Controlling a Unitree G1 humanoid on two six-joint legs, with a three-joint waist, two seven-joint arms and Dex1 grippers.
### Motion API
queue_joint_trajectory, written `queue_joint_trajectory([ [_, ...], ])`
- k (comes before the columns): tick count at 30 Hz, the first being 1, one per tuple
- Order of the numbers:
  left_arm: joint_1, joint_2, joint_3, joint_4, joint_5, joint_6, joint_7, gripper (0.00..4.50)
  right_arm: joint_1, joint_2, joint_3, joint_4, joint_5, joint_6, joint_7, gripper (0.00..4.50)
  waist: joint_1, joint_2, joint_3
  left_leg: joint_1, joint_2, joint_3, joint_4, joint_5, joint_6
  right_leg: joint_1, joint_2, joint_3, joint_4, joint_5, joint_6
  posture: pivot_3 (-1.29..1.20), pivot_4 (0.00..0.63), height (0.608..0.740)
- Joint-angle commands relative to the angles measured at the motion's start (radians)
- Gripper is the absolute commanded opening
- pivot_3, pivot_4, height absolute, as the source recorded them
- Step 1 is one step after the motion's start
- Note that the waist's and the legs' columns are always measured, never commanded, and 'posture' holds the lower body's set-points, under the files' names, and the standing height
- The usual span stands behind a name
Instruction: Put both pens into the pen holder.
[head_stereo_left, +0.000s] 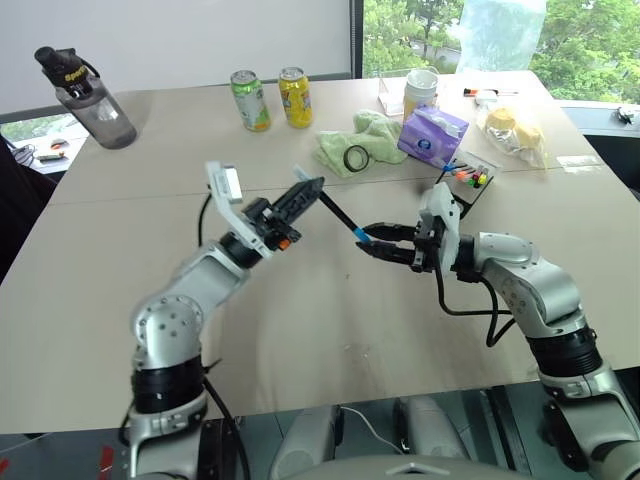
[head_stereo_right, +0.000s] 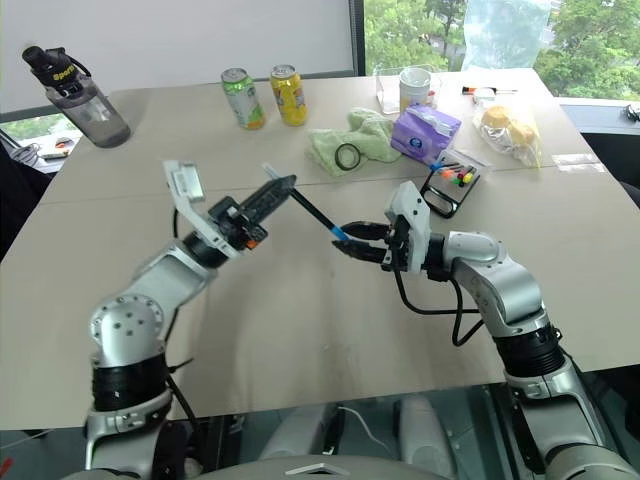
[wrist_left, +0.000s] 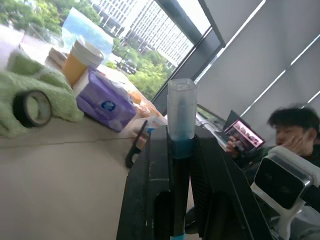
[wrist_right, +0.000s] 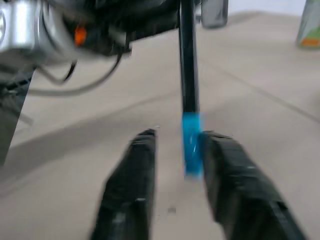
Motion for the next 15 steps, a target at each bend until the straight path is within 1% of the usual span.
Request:
queue_joint_trajectory([
  [1, -0.008, 0.083, -0.042, -0.016, 0.063, -0.008, -0.13, 0.0, -0.045, -0.029, 0.004, -0.065, 0.024, 0.054, 0.015, 2.57, 0.0, 0.0, 0.0, 0.0, 0.0, 0.0, 0.0, 0.0, 0.0, 0.0, 0.0, 0.0, 0.0, 0.0, 0.0, 0.0, 0.15, 0.74],
  [4, -0.006, 0.166, -0.109, -0.02, 0.127, -0.01, -0.261, 0.0, -0.084, -0.047, 0.03, -0.096, 0.039, 0.124, 0.024, 2.57, 0.001, 0.0, 0.0, 0.0, 0.0, 0.0, 0.0, 0.0, 0.0, 0.0, 0.0, 0.0, 0.0, 0.0, 0.0, 0.0, 0.15, 0.74],
  [8, -0.02, 0.255, -0.241, -0.029, 0.257, -0.04, -0.404, 0.0, -0.153, -0.055, 0.079, -0.11, 0.043, 0.229, 0.017, 2.57, -0.001, 0.0, 0.0, 0.0, 0.0, 0.0, -0.001, 0.0, 0.0, 0.0, 0.0, 0.0, 0.0, 0.0, 0.0, 0.0, 0.15, 0.74],
  [10, -0.031, 0.265, -0.274, -0.019, 0.299, -0.064, -0.44, 0.0, -0.177, -0.055, 0.093, -0.111, 0.044, 0.256, 0.014, 2.57, 0.001, 0.0, 0.0, 0.0, 0.0, 0.0, -0.001, 0.0, 0.0, 0.0, -0.001, 0.0, -0.001, 0.0, 0.0, 0.0, 0.15, 0.74],
  [15, -0.071, 0.238, -0.316, 0.024, 0.381, -0.112, -0.484, 0.0, -0.219, -0.061, 0.155, -0.137, 0.046, 0.348, 0.009, 2.57, 0.003, 0.0, 0.0, -0.001, 0.0, -0.002, 0.0, 0.0, 0.0, 0.0, -0.001, 0.0, -0.001, 0.0, 0.0, 0.0, 0.15, 0.74],
])
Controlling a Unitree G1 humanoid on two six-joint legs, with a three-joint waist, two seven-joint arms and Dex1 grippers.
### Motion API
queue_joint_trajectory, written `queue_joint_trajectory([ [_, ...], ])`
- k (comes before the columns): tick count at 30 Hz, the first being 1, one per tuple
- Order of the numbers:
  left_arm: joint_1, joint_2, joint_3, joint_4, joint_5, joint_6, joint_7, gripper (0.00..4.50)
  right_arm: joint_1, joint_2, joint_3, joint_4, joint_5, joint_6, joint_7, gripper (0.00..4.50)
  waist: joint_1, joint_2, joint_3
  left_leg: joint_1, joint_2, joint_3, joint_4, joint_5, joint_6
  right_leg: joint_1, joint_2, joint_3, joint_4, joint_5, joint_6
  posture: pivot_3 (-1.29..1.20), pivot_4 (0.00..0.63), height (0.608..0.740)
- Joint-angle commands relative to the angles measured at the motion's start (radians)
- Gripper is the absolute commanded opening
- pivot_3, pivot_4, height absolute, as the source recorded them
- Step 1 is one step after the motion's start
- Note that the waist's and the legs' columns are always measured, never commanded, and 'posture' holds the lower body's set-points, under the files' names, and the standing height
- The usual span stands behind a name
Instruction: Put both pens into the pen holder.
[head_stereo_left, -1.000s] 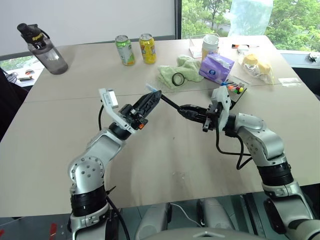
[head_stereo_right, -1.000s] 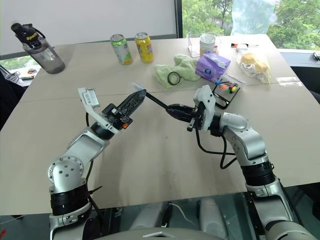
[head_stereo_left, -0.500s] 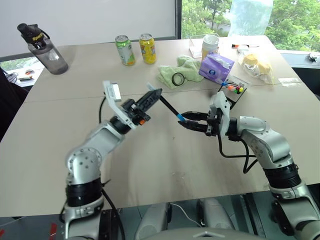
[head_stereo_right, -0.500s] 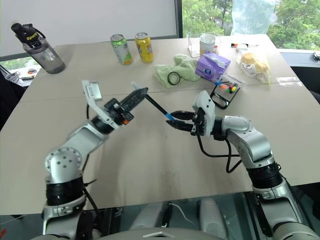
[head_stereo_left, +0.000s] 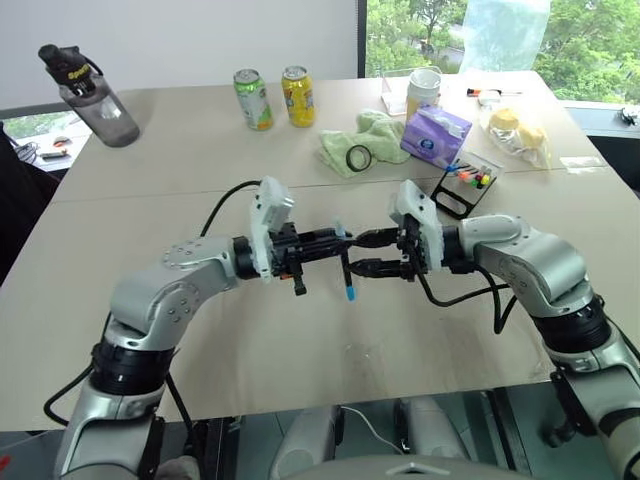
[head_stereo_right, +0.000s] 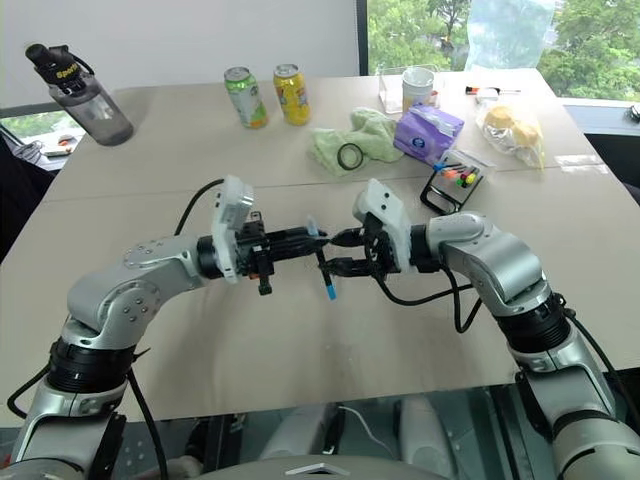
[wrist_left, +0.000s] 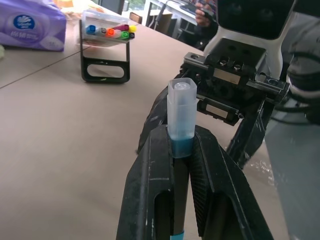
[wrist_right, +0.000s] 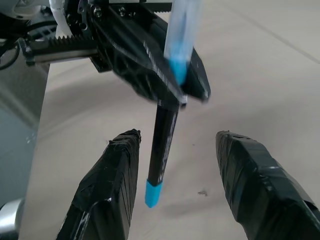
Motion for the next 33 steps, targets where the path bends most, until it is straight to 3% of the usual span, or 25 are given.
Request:
queue_joint_trajectory([
  [1, -0.02, -0.011, -0.008, 0.002, 0.044, -0.046, -0.041, 0.0, -0.027, -0.003, 0.025, -0.058, 0.019, 0.062, -0.004, 2.57, 0.0, 0.0, 0.0, 0.0, 0.0, 0.0, 0.0, 0.0, 0.0, 0.0, 0.0, 0.0, 0.0, 0.0, 0.0, 0.0, 0.15, 0.74],
  [7, -0.018, -0.033, 0.002, 0.001, 0.07, -0.052, -0.06, 0.0, -0.032, 0.032, 0.021, -0.071, 0.044, 0.137, -0.041, 2.57, -0.003, 0.0, 0.0, -0.002, 0.0, 0.0, 0.0, 0.0, 0.0, -0.002, 0.0, 0.0, 0.0, 0.0, 0.0, 0.0, 0.15, 0.74],
  [10, -0.011, -0.045, 0.012, -0.005, 0.063, -0.041, -0.06, 0.0, -0.036, 0.072, -0.014, -0.052, 0.062, 0.171, -0.075, 1.73, -0.003, 0.0, 0.0, -0.002, 0.0, 0.0, 0.0, 0.0, 0.0, -0.002, 0.0, 0.0, 0.0, 0.0, 0.0, 0.0, 0.15, 0.74],
  [13, -0.004, -0.053, 0.018, -0.011, 0.06, -0.034, -0.055, 0.0, -0.034, 0.082, -0.028, -0.038, 0.057, 0.182, -0.089, 0.32, -0.002, 0.0, 0.0, -0.002, -0.001, 0.0, 0.0, 0.0, 0.0, -0.002, -0.001, 0.0, 0.0, 0.0, 0.0, 0.0, 0.15, 0.74],
  [14, -0.001, -0.055, 0.019, -0.012, 0.061, -0.033, -0.053, 0.0, -0.034, 0.083, -0.033, -0.035, 0.057, 0.184, -0.092, 0.04, -0.003, 0.0, 0.0, -0.002, -0.001, 0.0, 0.0, 0.0, 0.0, -0.002, -0.001, 0.0, 0.0, 0.0, 0.0, 0.0, 0.15, 0.74],
  [19, 0.007, -0.062, 0.026, -0.017, 0.052, -0.024, -0.043, 0.0, -0.034, 0.075, -0.042, -0.031, 0.055, 0.186, -0.091, 0.05, -0.004, 0.0, 0.0, -0.002, -0.001, -0.001, 0.0, 0.0, 0.0, -0.002, -0.001, 0.0, 0.0, 0.0, 0.0, 0.0, 0.15, 0.74],
  [21, 0.008, -0.073, 0.039, -0.02, 0.038, -0.014, -0.029, 0.98, -0.033, 0.069, -0.042, -0.028, 0.043, 0.166, -0.092, 0.05, -0.004, 0.0, 0.0, -0.002, -0.001, -0.001, 0.0, 0.0, 0.0, -0.002, -0.001, 0.0, 0.0, 0.0, 0.0, 0.0, 0.15, 0.74],
  [24, -0.002, -0.115, 0.078, -0.003, 0.056, -0.041, 0.045, 1.73, -0.021, 0.071, -0.055, -0.012, 0.003, 0.07, -0.11, 0.05, -0.003, 0.0, 0.0, -0.002, -0.001, -0.001, 0.0, 0.0, 0.0, -0.002, -0.001, 0.0, 0.0, 0.0, 0.0, 0.0, 0.15, 0.74],
  [27, 0.024, -0.124, 0.133, -0.015, 0.032, -0.032, 0.076, 3.05, 0.014, 0.042, -0.06, 0.042, -0.102, -0.121, -0.14, 0.05, -0.003, 0.0, 0.0, -0.002, -0.001, -0.001, 0.001, 0.0, 0.0, -0.002, -0.001, 0.0, 0.0, 0.0, 0.0, 0.0, 0.15, 0.74],
  [33, 0.1, -0.096, 0.156, -0.081, 0.055, -0.049, 0.086, 3.05, 0.061, -0.03, -0.082, 0.198, -0.399, -0.712, -0.271, 0.05, -0.002, 0.0, 0.0, -0.002, -0.001, 0.001, 0.0, 0.0, 0.0, -0.002, -0.001, -0.001, 0.0, 0.0, 0.0, 0.0, 0.15, 0.74],
])
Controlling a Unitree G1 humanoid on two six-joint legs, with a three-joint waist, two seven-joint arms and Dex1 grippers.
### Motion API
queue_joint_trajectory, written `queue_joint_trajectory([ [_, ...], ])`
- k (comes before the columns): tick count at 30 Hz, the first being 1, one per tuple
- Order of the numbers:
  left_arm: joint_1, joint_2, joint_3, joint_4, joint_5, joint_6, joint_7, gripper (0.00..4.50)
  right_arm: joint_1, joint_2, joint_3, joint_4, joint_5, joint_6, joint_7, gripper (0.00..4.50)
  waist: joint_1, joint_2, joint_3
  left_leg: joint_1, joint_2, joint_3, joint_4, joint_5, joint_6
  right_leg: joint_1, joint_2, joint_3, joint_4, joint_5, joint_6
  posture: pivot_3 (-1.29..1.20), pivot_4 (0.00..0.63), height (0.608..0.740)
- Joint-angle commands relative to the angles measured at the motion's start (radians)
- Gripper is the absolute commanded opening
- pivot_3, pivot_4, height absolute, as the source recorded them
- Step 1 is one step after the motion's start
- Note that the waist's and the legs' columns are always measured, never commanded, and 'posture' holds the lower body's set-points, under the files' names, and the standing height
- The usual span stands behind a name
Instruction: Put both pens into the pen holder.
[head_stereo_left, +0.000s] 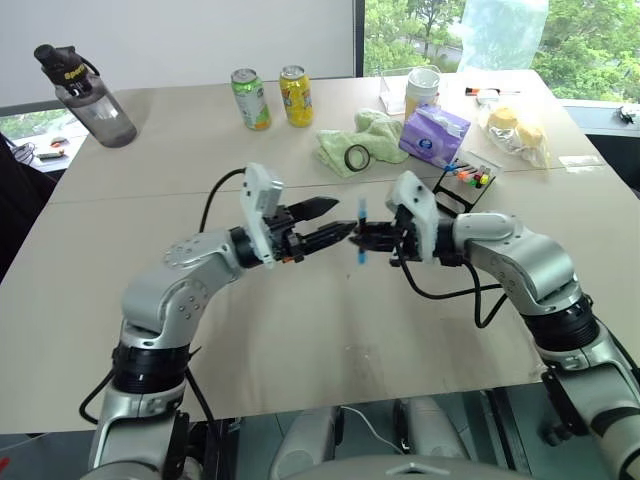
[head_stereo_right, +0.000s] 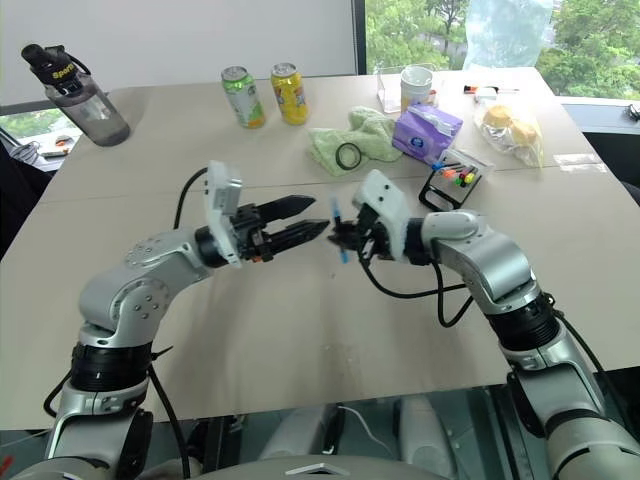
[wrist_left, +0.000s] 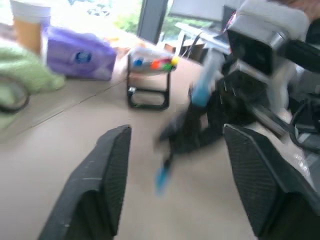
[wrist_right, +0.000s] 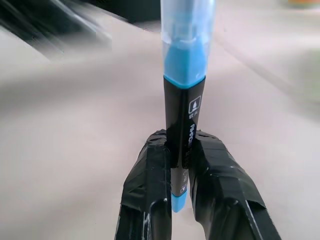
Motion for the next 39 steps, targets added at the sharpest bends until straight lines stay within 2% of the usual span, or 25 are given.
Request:
queue_joint_trajectory([
  [1, -0.006, 0.005, 0.028, -0.079, -0.01, -0.02, 0.012, 3.05, -0.018, 0.0, -0.079, 0.052, -0.189, -0.421, -0.174, 0.05, 0.0, 0.0, 0.0, 0.0, 0.0, 0.0, 0.0, 0.0, 0.0, 0.0, 0.0, 0.0, 0.0, 0.0, 0.0, 0.0, 0.15, 0.74],
  [5, -0.036, -0.016, 0.006, -0.101, 0.006, -0.018, 0.057, 3.05, 0.008, -0.072, -0.128, 0.088, -0.341, -0.604, -0.28, 0.05, 0.004, 0.0, 0.0, 0.0, 0.0, 0.0, 0.0, 0.0, 0.0, 0.0, 0.001, 0.0, 0.001, 0.0, 0.0, 0.0, 0.15, 0.74],
  [10, -0.051, -0.054, -0.026, -0.113, 0.042, -0.047, 0.089, 3.05, 0.03, -0.107, -0.168, 0.114, -0.419, -0.678, -0.338, 0.05, -0.002, 0.0, 0.0, 0.001, 0.0, 0.001, 0.0, 0.0, 0.0, 0.001, 0.001, 0.001, 0.0, 0.0, 0.0, 0.0, 0.15, 0.74],
  [21, -0.075, -0.047, -0.058, -0.111, 0.068, -0.059, 0.071, 3.05, 0.062, -0.059, -0.185, 0.13, -0.398, -0.648, -0.326, 0.05, -0.019, 0.0, 0.0, 0.001, 0.001, 0.003, 0.0, 0.0, 0.0, 0.0, 0.002, 0.002, 0.001, 0.0, 0.0, 0.0, 0.15, 0.74],
  [28, -0.066, -0.039, -0.058, -0.123, 0.077, -0.056, 0.068, 3.05, 0.053, -0.048, -0.185, 0.227, -0.404, -0.695, -0.331, 0.05, -0.019, 0.0, 0.0, 0.001, 0.001, 0.003, 0.0, 0.0, 0.0, 0.0, 0.002, 0.002, 0.001, 0.0, 0.0, 0.0, 0.15, 0.74],
  [36, -0.046, -0.012, -0.059, -0.139, 0.095, -0.057, 0.062, 3.05, -0.04, -0.047, -0.176, 0.425, -0.425, -0.797, -0.351, 0.05, -0.023, 0.0, 0.0, 0.002, 0.001, 0.003, 0.0, 0.0, 0.0, 0.001, 0.002, 0.003, 0.001, 0.0, 0.0, 0.0, 0.15, 0.74],
  [38, -0.044, -0.011, -0.058, -0.142, 0.097, -0.057, 0.062, 3.12, -0.066, -0.046, -0.173, 0.478, -0.428, -0.825, -0.351, 1.06, -0.023, 0.0, 0.0, 0.002, 0.001, 0.003, 0.0, 0.0, 0.0, 0.0, 0.002, 0.003, 0.001, 0.0, 0.0, 0.0, 0.15, 0.74],
  [39, -0.043, -0.009, -0.058, -0.142, 0.098, -0.058, 0.06, 3.12, -0.078, -0.046, -0.171, 0.506, -0.43, -0.84, -0.351, 1.32, -0.023, 0.0, 0.0, 0.002, 0.001, 0.003, 0.0, 0.0, 0.0, 0.001, 0.002, 0.003, 0.001, 0.0, 0.0, 0.0, 0.15, 0.74],
])
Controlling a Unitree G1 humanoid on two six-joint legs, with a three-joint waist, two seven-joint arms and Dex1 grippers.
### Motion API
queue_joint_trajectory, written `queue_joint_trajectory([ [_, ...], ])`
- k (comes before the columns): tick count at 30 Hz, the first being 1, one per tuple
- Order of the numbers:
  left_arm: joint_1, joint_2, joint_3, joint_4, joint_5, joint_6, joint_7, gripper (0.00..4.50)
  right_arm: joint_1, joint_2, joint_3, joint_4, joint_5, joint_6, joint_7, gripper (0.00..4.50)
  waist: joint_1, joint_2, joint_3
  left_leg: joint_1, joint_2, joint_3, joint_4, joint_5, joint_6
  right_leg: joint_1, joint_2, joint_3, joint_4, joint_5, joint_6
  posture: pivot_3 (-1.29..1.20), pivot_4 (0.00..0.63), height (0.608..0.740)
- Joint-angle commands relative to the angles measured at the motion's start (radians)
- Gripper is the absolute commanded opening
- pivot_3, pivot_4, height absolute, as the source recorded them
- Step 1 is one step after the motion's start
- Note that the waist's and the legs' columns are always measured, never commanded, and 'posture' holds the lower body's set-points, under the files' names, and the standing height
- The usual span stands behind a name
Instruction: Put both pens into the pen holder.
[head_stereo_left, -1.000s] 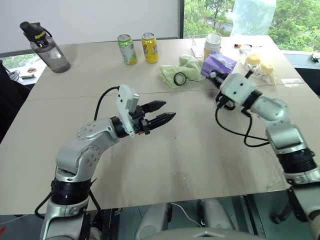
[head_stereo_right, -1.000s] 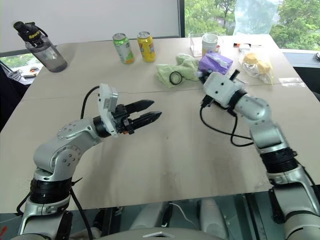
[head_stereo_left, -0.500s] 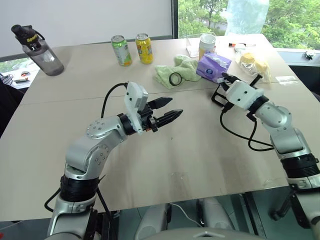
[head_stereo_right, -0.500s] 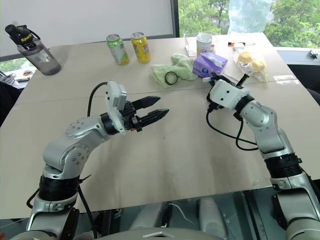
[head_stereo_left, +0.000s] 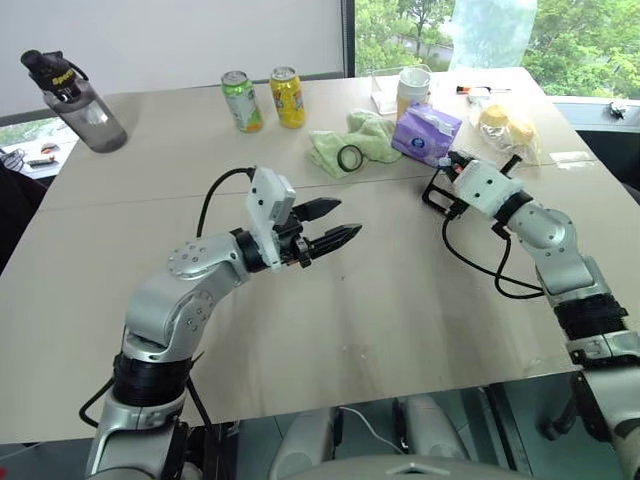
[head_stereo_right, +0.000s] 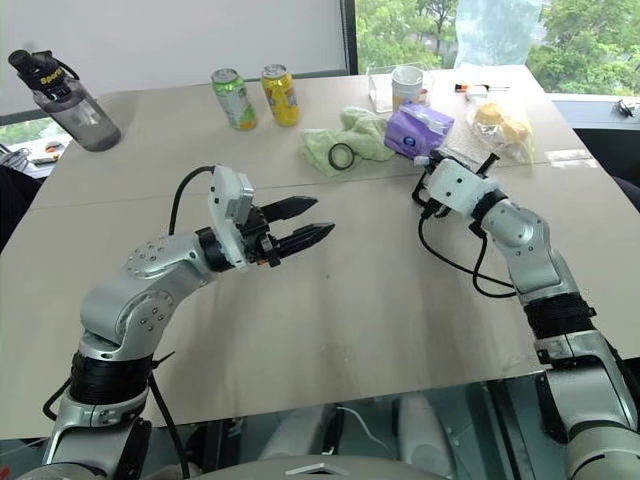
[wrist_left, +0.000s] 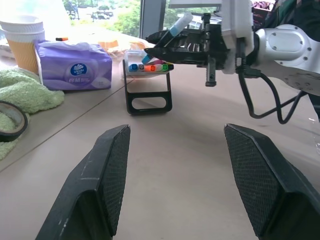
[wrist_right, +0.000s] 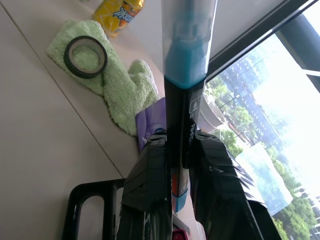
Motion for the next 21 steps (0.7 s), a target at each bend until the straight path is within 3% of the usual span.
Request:
queue_joint_trajectory([
  [1, 0.005, 0.015, 0.007, -0.042, 0.007, -0.018, -0.008, 3.12, -0.053, -0.002, -0.021, 0.065, -0.003, -0.07, -0.021, 1.86, 0.0, 0.0, 0.0, 0.0, 0.0, 0.0, 0.0, 0.0, 0.0, 0.0, 0.0, 0.0, 0.0, 0.0, 0.0, 0.0, 0.15, 0.74],
  [3, 0.004, 0.02, 0.008, -0.037, 0.011, -0.021, -0.012, 3.12, -0.075, -0.002, -0.018, 0.117, -0.008, -0.098, -0.026, 2.54, -0.001, 0.0, 0.0, 0.0, 0.0, 0.0, 0.0, 0.0, 0.0, 0.0, 0.0, 0.0, 0.0, 0.0, 0.0, 0.0, 0.15, 0.74],
  [7, -0.006, 0.021, 0.008, -0.029, 0.016, -0.025, -0.016, 3.12, -0.104, -0.002, -0.018, 0.182, -0.017, -0.141, -0.039, 4.34, -0.001, 0.0, 0.0, 0.0, 0.0, 0.0, 0.0, 0.0, 0.0, 0.0, 0.0, 0.0, 0.0, 0.0, 0.0, 0.0, 0.15, 0.74],
  [16, 0.005, 0.02, 0.011, -0.02, 0.025, -0.033, -0.023, 3.12, -0.093, 0.004, -0.041, 0.163, 0.014, -0.195, -0.05, 4.43, -0.001, 0.0, 0.0, 0.0, 0.0, 0.0, 0.0, 0.0, 0.0, 0.0, 0.0, 0.0, 0.0, 0.0, 0.0, 0.0, 0.15, 0.74],
  [21, 0.106, 0.02, 0.015, 0.014, 0.111, -0.093, 0.015, 3.12, 0.071, 0.048, -0.074, -0.149, 0.377, -0.013, 0.212, 4.43, -0.005, 0.0, 0.0, 0.0, 0.001, 0.0, 0.0, 0.0, 0.0, 0.0, 0.0, 0.0, 0.0, 0.0, 0.0, 0.0, 0.15, 0.74],
])
